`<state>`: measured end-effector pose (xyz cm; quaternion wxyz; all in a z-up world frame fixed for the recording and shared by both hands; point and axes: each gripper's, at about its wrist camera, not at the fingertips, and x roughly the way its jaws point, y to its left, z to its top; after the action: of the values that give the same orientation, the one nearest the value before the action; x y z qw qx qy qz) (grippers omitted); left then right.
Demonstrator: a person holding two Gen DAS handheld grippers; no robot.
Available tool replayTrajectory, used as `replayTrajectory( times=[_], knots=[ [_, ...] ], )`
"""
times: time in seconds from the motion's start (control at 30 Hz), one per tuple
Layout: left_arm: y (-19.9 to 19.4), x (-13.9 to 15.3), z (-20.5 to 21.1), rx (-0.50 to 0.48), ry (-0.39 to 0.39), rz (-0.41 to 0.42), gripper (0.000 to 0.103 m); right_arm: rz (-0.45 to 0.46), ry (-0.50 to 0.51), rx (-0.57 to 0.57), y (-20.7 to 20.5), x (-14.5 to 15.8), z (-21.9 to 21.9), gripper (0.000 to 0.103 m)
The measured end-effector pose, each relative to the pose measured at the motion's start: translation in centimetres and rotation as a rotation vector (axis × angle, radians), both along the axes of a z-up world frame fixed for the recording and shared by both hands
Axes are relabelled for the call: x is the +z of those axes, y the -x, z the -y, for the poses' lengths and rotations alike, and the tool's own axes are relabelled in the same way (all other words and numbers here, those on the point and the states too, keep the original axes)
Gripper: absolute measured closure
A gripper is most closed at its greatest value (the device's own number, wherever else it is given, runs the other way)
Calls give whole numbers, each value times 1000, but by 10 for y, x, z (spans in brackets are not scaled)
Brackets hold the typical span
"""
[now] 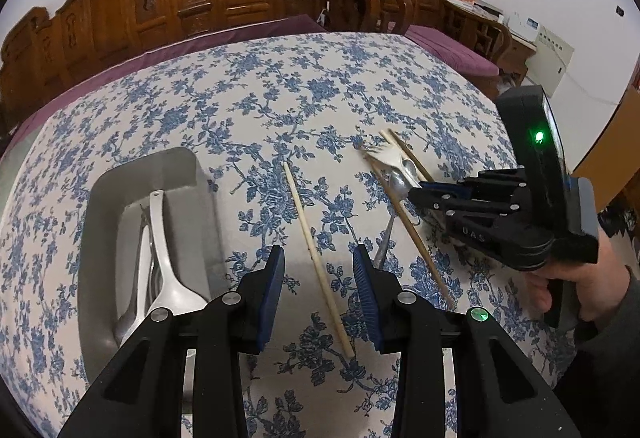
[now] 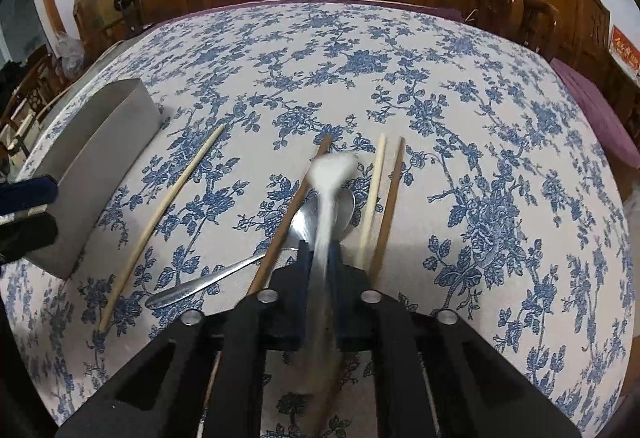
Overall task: Organize utensils
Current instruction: 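Grasp the white plastic fork with the right tool while the left tool moves to the chopsticks, then grasp a light wooden chopstick with the left tool while the right tool lifts the white fork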
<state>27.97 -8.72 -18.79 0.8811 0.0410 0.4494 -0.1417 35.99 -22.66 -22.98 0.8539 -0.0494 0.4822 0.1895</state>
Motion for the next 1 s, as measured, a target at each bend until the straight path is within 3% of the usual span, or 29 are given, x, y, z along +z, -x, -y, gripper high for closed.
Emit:
replayTrajectory(
  times=[0.33, 0.7, 1.0],
  knots=[
    [-16, -16, 22, 1, -43, -22, 69, 29, -123, -21, 1, 24, 18, 94],
    [-37, -37, 31, 31, -95, -64, 69, 54, -144, -9, 4, 35, 19, 94],
    [-49, -56, 27, 60, -135, -116, 79, 63, -145, -7, 5, 37, 19, 94]
  ],
)
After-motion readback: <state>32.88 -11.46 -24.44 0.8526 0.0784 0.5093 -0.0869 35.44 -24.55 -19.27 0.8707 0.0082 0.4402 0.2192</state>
